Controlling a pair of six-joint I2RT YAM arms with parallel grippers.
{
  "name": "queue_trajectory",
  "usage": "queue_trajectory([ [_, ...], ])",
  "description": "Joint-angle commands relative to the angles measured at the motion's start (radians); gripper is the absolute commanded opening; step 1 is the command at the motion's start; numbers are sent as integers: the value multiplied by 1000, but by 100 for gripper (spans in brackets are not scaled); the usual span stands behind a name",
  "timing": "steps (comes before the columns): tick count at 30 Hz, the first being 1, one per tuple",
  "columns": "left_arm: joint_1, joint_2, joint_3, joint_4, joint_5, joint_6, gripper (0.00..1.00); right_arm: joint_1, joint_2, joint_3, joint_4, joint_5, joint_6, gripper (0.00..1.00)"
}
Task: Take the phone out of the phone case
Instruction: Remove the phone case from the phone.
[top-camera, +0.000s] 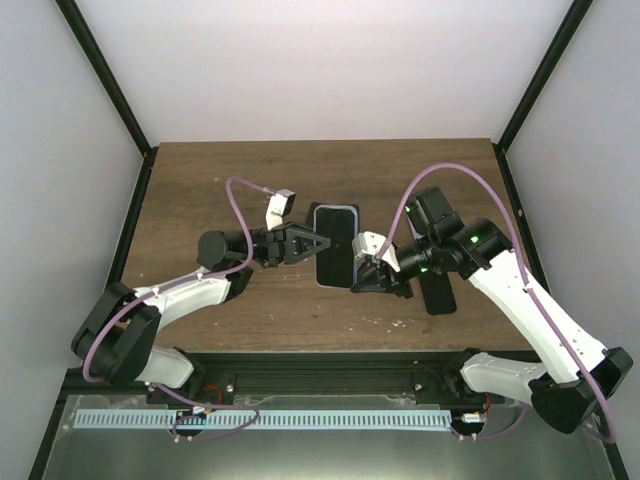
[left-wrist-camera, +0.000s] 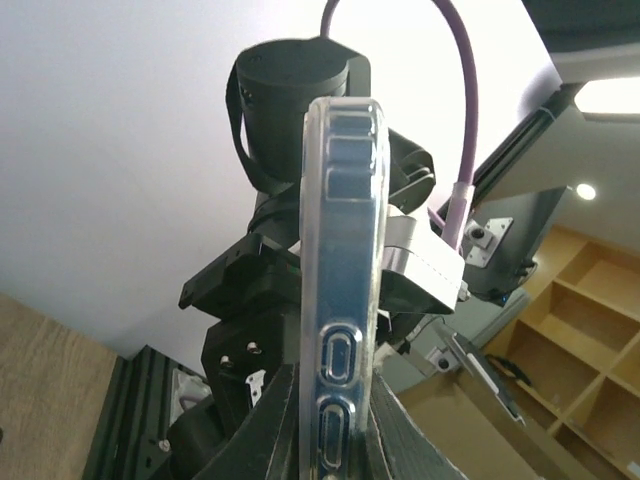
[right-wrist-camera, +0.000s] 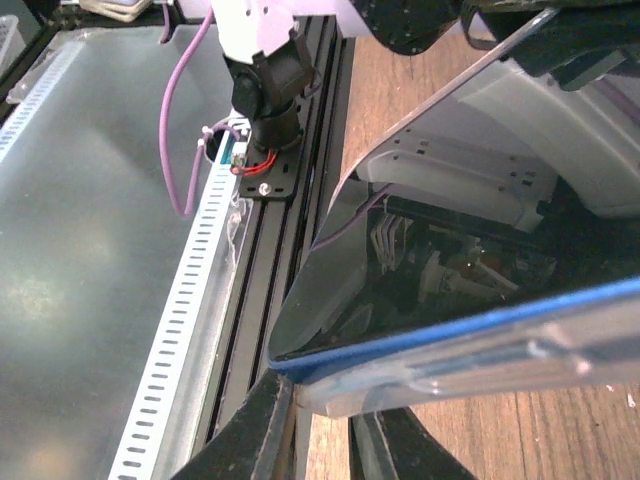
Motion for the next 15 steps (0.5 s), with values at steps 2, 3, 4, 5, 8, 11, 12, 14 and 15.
queue_trajectory([
  [2,-69,-87,-16,-29,48,-64,0,-75,40,6,444,57,39,12],
  [3,-69,-96,-18,-47,48,-54,0,-78,45,4,452,49,42,12],
  [4,-69,-103,-20,-56,54,-53,0,-79,54,1,460,43,48,12],
  [5,-69,-106,-18,-58,59,-57,0,-82,57,-2,470,37,54,12],
  [8,-69,-108,-12,-43,62,-81,0,-89,72,-9,499,22,71,12],
  [11,-69,-110,-8,-47,65,-81,0,-95,82,-12,519,18,81,12],
  [12,-69,-110,-9,-53,66,-80,0,-96,86,-14,523,19,81,12],
  [14,-69,-111,-8,-57,66,-79,0,-99,93,-19,528,19,82,13],
  [15,-69,-112,-8,-56,66,-78,0,-100,95,-23,530,18,82,13],
])
